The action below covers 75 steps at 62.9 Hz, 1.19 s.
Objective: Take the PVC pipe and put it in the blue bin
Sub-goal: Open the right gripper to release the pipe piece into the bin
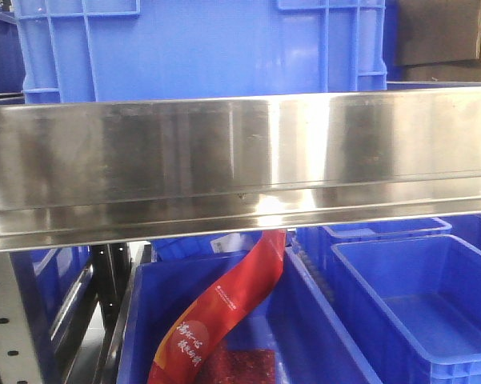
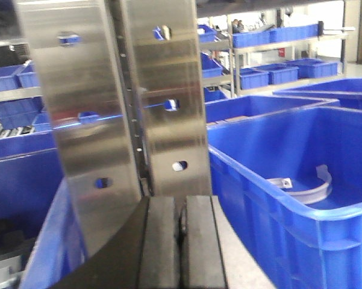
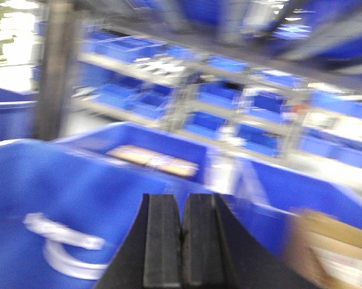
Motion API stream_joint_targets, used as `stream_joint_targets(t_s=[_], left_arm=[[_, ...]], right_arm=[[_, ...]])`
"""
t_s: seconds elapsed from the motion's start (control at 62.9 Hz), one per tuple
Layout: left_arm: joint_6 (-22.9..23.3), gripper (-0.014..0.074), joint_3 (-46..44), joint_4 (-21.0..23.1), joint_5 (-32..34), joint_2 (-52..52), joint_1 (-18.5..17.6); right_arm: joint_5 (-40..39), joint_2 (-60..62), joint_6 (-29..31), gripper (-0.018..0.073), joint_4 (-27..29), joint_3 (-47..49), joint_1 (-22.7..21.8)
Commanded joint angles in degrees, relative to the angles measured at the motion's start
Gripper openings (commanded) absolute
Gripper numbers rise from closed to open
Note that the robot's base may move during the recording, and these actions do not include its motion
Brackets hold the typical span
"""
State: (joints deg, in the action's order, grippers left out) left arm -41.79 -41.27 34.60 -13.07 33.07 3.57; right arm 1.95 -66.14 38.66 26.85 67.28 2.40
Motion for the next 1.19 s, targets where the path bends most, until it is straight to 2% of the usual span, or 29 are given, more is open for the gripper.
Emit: stream_joint_targets(t_s=[0.0, 0.191, 0.302, 0.461, 0.636, 0.906, 1.177], left_arm=[[0.4, -0.0111, 0.0, 0.7, -1.0, -1.6, 1.1], [0.4, -0.0111, 1.6, 1.2, -2.2, -6.0, 1.5], [3.0, -0.0111, 4.5, 1.2, -2.2, -9.4, 1.5], [3.3, -0.0111, 9.0, 1.2, -2.6, -14.8, 1.5], [3.3, -0.0111, 12.0, 1.2, -3.8, -21.3, 1.5], [3.5, -0.0111, 15.8, 2.8, -11.3, -25.4, 1.5], [3.5, -0.0111, 19.4, 2.8, -9.6, -27.2, 1.5]], right_arm=[[-2.6, 3.0, 0.4, -0.0162, 0.1, -2.2, -1.1], [-4.9, 10.5, 0.4, -0.0162, 0.1, -10.7, -3.8], [-8.6, 16.0, 0.4, -0.0162, 0.3, -16.6, -5.2], [-10.5, 23.4, 0.4, -0.0162, 0.8, -24.7, -6.4], [-12.2, 32.3, 0.4, -0.0162, 3.0, -32.2, -6.6], [-15.6, 42.0, 0.4, -0.0162, 2.8, -42.2, -6.6], [-16.3, 49.2, 0.4, -0.0162, 2.6, -50.5, -6.6]])
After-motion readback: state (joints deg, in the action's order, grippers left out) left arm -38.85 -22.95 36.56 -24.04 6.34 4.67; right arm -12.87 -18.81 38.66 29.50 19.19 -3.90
